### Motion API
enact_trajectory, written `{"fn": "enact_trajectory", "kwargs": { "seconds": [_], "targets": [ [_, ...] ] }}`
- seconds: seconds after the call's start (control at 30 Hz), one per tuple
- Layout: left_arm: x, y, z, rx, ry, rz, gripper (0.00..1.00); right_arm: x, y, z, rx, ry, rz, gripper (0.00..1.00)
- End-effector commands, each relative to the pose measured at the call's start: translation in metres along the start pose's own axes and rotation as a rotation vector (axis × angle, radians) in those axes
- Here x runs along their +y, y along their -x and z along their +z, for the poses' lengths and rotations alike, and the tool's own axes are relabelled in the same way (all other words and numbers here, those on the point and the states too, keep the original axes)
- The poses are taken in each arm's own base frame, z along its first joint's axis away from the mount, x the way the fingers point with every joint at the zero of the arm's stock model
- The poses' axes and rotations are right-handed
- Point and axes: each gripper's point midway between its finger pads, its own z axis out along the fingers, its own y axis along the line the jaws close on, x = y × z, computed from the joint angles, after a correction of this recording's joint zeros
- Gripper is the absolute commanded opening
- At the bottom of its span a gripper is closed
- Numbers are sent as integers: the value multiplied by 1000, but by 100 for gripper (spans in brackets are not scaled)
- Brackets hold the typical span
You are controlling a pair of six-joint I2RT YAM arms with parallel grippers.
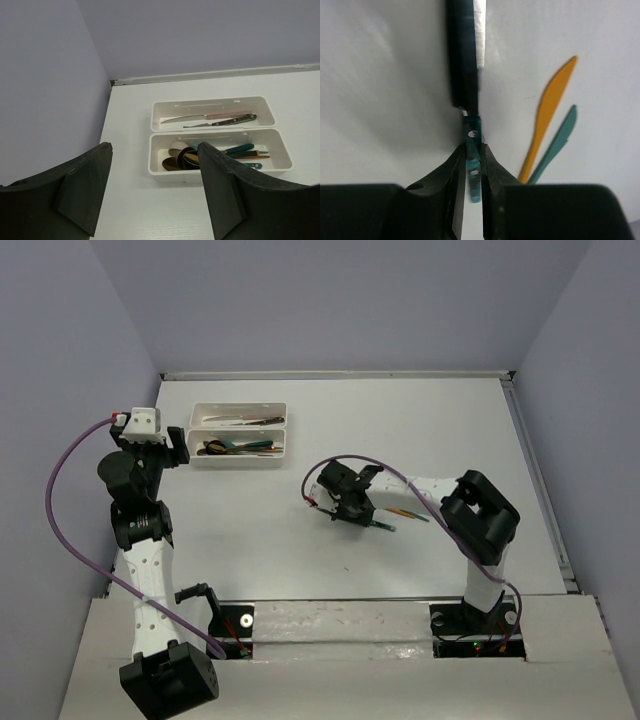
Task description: Sort the eating utensils into containers
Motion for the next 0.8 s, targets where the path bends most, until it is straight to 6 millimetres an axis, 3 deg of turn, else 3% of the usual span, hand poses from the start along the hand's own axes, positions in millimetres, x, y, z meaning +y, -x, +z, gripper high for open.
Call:
{"fn": "enact_trajectory", "kwargs": {
  "seconds": [0.0, 0.07, 0.17, 0.3, 0.4, 0.6, 0.67, 0.7, 0.73, 0.77],
  "targets": [
    [4, 17, -3, -60, 16, 15, 81, -18, 13, 24, -32, -100, 14, 7],
    [4, 15, -2, -57, 15, 14, 81, -13, 15, 24, -43, -125, -35, 0],
    [4, 15, -2, -60, 16, 16, 81, -7, 20, 18, -75, -144, -76, 0],
    [5, 15, -2, -61, 17, 16, 81, -18, 40, -5, -182, -210, -46, 0],
    [5, 15, -2, -60, 17, 16, 81, -30, 64, -34, -334, -261, -3, 0],
    [7, 14, -3, -61, 25, 16, 81, -73, 110, -105, -581, -448, 56, 0],
    [7, 14, -2, -62, 25, 17, 81, -87, 125, -115, -607, -502, 55, 0],
    [8, 14, -2, -60, 30, 15, 81, -95, 136, -122, -626, -530, 53, 0],
    [9, 15, -3, -64, 39, 16, 81, -113, 157, -148, -669, -592, 50, 0],
    [10, 15, -3, -63, 45, 16, 81, -122, 170, -154, -678, -618, 43, 0]
  ]
}}
